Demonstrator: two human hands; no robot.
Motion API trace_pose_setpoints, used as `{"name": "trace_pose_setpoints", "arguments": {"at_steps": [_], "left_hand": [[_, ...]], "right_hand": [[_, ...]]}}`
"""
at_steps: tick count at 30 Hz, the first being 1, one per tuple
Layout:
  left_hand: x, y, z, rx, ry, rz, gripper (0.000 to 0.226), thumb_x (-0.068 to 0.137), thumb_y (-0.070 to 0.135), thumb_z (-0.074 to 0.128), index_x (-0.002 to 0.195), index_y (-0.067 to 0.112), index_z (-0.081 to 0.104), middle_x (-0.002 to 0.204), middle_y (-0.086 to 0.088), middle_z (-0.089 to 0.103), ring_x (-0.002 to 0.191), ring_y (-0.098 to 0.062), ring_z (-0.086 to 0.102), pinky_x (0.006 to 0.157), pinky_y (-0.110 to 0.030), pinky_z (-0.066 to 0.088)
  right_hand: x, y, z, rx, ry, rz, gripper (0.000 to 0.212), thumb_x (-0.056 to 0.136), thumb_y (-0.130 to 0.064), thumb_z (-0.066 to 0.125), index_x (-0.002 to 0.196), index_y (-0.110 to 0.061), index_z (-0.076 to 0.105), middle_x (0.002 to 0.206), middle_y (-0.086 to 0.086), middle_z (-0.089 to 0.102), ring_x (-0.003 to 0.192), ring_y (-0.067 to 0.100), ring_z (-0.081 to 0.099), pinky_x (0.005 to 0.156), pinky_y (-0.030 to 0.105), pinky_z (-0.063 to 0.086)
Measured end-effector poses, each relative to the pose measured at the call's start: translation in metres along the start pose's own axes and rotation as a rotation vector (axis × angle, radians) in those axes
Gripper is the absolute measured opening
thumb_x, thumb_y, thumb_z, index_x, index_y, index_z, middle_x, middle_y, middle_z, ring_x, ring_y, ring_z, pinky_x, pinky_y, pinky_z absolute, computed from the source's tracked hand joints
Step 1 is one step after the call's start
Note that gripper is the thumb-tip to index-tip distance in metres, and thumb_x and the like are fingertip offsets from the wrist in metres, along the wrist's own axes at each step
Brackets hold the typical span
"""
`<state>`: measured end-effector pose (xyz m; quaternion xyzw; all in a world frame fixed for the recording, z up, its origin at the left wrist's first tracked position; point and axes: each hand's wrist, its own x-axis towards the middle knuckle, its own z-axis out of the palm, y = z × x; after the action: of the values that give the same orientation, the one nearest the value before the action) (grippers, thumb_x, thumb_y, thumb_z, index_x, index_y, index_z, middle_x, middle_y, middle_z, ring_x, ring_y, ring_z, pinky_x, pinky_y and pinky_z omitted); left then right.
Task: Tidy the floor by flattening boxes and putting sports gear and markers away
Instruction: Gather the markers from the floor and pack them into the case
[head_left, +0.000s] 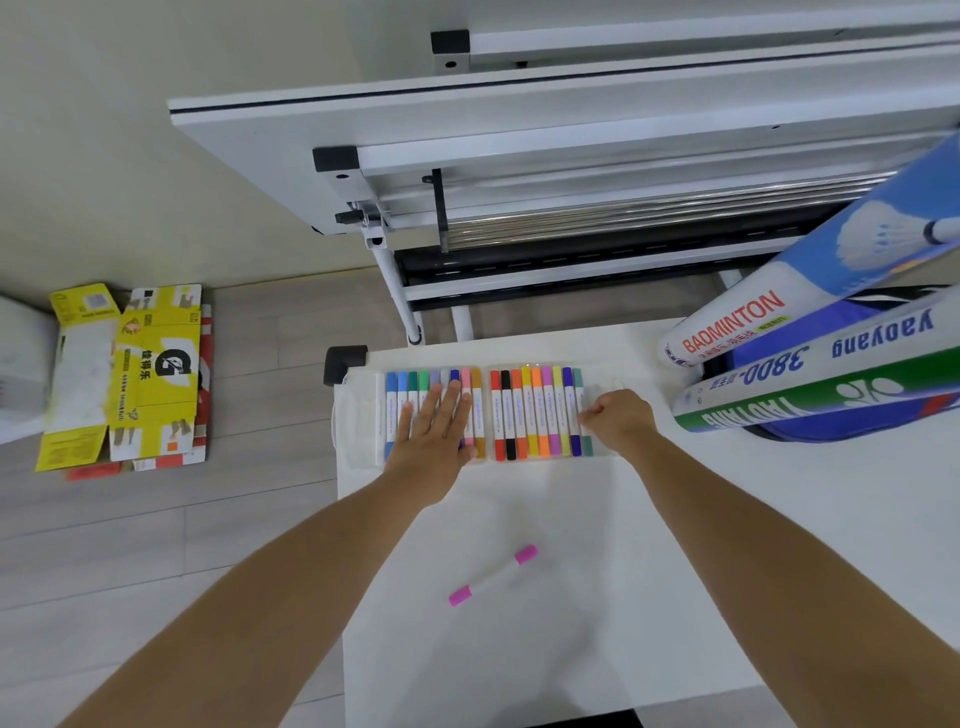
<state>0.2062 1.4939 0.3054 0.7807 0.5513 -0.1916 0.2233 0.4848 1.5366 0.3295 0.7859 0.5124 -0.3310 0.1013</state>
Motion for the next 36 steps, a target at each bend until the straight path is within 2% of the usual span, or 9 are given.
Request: {"name": "trace_pose_setpoints", "arguments": {"at_steps": [6, 9, 13, 18, 22, 26, 30, 33, 36], "left_hand": [[-0.001, -0.001, 0.001, -0.001, 0.009, 0.006, 0.077, 0.105, 0.05, 0.022, 0.147, 0.021, -0.036, 0.152, 0.0, -0.046, 0.141, -0.025, -0.039, 0.12, -0.055, -0.006], [0.0, -0.001, 0.0, 0.0, 0.01, 0.006, 0.077, 0.105, 0.05, 0.021, 0.146, 0.02, -0.036, 0.152, -0.001, -0.046, 0.141, -0.026, -0.039, 0.12, -0.055, -0.007], [-0.001, 0.0, -0.002, -0.011, -0.011, -0.001, 0.076, 0.105, 0.051, 0.02, 0.148, 0.02, -0.035, 0.153, -0.001, -0.044, 0.141, -0.025, -0.04, 0.12, -0.054, -0.008], [-0.002, -0.001, -0.004, -0.04, -0.007, 0.0, 0.075, 0.104, 0.051, 0.021, 0.149, 0.021, -0.032, 0.153, 0.001, -0.043, 0.141, -0.024, -0.039, 0.12, -0.053, -0.008], [-0.001, -0.001, -0.001, -0.038, 0.019, -0.002, 0.075, 0.105, 0.05, 0.022, 0.149, 0.021, -0.031, 0.154, 0.0, -0.042, 0.142, -0.024, -0.037, 0.121, -0.054, -0.007], [-0.001, 0.0, 0.0, -0.038, 0.014, 0.001, 0.074, 0.105, 0.05, 0.02, 0.149, 0.021, -0.032, 0.154, 0.001, -0.043, 0.142, -0.024, -0.037, 0.12, -0.053, -0.009], [-0.001, -0.001, -0.002, -0.035, 0.004, 0.005, 0.073, 0.105, 0.05, 0.018, 0.149, 0.02, -0.032, 0.153, 0.0, -0.044, 0.141, -0.023, -0.039, 0.12, -0.053, -0.01], [-0.001, -0.001, -0.003, -0.027, 0.005, 0.005, 0.073, 0.105, 0.051, 0.017, 0.15, 0.02, -0.031, 0.154, -0.001, -0.042, 0.141, -0.024, -0.038, 0.12, -0.053, -0.009], [-0.001, 0.0, -0.004, -0.02, -0.006, 0.003, 0.075, 0.105, 0.051, 0.02, 0.15, 0.02, -0.031, 0.154, -0.001, -0.042, 0.141, -0.025, -0.038, 0.12, -0.054, -0.007]], "right_hand": [[0.006, 0.0, 0.001, -0.013, 0.005, 0.016, 0.027, 0.091, -0.04, 0.063, 0.095, -0.013, 0.063, 0.09, 0.003, 0.065, 0.08, 0.017, 0.059, 0.071, 0.024, 0.045], [-0.011, -0.001, 0.006, 0.006, 0.126, -0.053, 0.022, 0.094, -0.035, 0.059, 0.089, -0.014, 0.06, 0.088, 0.003, 0.063, 0.081, 0.018, 0.062, 0.07, 0.027, 0.051], [-0.063, -0.006, 0.023, -0.072, 0.163, -0.445, 0.02, 0.096, -0.03, 0.05, 0.084, -0.016, 0.06, 0.086, -0.001, 0.056, 0.076, 0.013, 0.056, 0.065, 0.023, 0.044], [-0.111, 0.002, 0.072, -0.429, -0.025, -1.035, 0.015, 0.093, -0.03, 0.056, 0.09, -0.021, 0.068, 0.096, -0.005, 0.061, 0.092, 0.015, 0.059, 0.085, 0.027, 0.047], [-0.125, 0.007, 0.102, -0.543, -0.121, -1.121, 0.021, 0.087, -0.036, 0.064, 0.099, -0.019, 0.065, 0.101, 0.0, 0.058, 0.095, 0.021, 0.056, 0.091, 0.036, 0.047], [-0.127, 0.01, 0.118, -0.601, -0.074, -1.125, 0.022, 0.073, -0.021, 0.078, 0.088, -0.019, 0.062, 0.088, 0.0, 0.057, 0.079, 0.02, 0.058, 0.076, 0.033, 0.053], [-0.117, 0.015, 0.108, -0.514, -0.009, -1.057, 0.008, 0.084, -0.021, 0.067, 0.089, -0.016, 0.064, 0.089, 0.002, 0.062, 0.078, 0.023, 0.063, 0.074, 0.035, 0.056], [-0.104, 0.018, 0.072, -0.204, 0.037, -0.725, 0.019, 0.096, -0.029, 0.051, 0.101, -0.014, 0.061, 0.097, 0.005, 0.065, 0.084, 0.023, 0.064, 0.076, 0.034, 0.054], [-0.082, 0.019, 0.034, 0.068, 0.132, -0.405, 0.012, 0.094, -0.027, 0.051, 0.088, -0.019, 0.057, 0.08, -0.002, 0.061, 0.072, 0.016, 0.059, 0.066, 0.026, 0.048]]}}
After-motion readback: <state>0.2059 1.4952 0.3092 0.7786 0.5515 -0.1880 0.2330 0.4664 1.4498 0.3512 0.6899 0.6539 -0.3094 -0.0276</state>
